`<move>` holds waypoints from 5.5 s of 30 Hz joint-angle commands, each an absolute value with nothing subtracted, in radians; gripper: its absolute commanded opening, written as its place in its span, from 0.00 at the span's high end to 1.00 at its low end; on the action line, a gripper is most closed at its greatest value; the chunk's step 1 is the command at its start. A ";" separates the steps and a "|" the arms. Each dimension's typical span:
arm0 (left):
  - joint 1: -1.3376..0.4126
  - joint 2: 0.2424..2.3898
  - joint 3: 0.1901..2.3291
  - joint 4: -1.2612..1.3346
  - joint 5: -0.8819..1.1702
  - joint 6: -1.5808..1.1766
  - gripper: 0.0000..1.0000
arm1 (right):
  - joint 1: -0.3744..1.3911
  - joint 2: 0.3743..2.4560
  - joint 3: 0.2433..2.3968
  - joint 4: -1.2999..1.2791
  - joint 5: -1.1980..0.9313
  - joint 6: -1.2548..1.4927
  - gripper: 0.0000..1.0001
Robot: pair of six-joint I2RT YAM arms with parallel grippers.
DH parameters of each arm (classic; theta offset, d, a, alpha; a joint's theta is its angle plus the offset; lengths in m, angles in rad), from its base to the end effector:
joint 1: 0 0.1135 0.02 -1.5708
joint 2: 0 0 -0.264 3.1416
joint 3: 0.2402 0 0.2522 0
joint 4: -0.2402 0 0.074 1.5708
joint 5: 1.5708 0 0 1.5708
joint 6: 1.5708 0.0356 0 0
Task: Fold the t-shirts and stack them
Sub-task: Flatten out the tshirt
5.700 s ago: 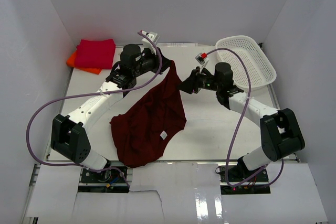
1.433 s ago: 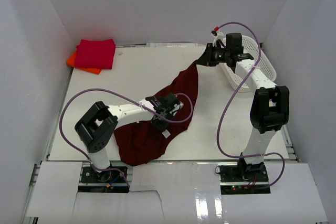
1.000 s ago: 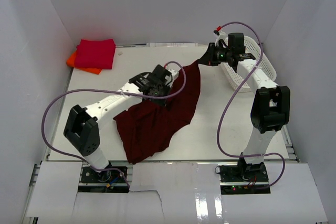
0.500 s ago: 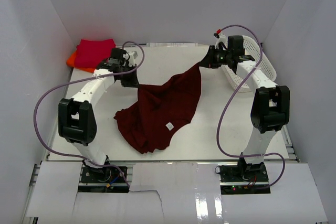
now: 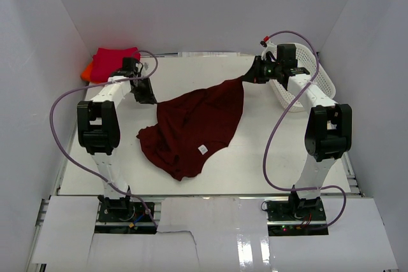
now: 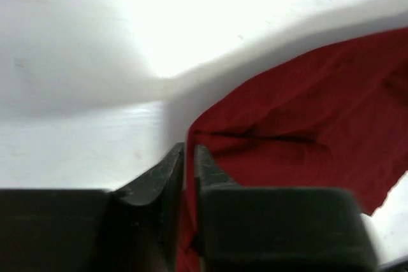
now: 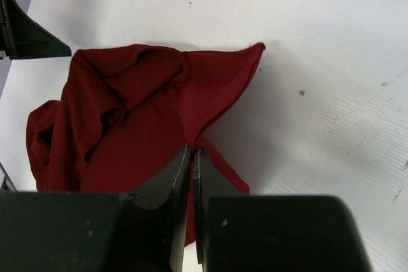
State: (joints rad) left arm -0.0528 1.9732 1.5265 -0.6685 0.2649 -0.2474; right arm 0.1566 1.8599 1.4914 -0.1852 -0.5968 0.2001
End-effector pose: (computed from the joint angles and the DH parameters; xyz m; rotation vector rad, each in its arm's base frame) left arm 0.4168 -0.0314 0.2074 -0.1790 2.6916 -0.4487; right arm 0.4250 0.0874 0.2799 -0.3143 2.1072 0.8433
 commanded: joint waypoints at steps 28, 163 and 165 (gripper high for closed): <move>-0.377 1.690 1.393 -0.466 0.163 0.146 0.35 | 0.149 1.864 1.493 -0.169 -0.621 0.189 0.92; -0.641 1.635 1.295 -0.281 -0.357 0.654 0.46 | 0.141 1.990 1.595 -0.215 -0.724 0.201 0.92; -0.678 1.626 1.254 -0.285 -0.339 0.716 0.42 | 0.141 1.990 1.595 -0.221 -0.724 0.199 0.92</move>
State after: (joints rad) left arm -0.6510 1.6485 1.2915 -0.2768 -0.2745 0.5663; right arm 0.1455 1.9881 1.5524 -0.2081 -0.7036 0.2020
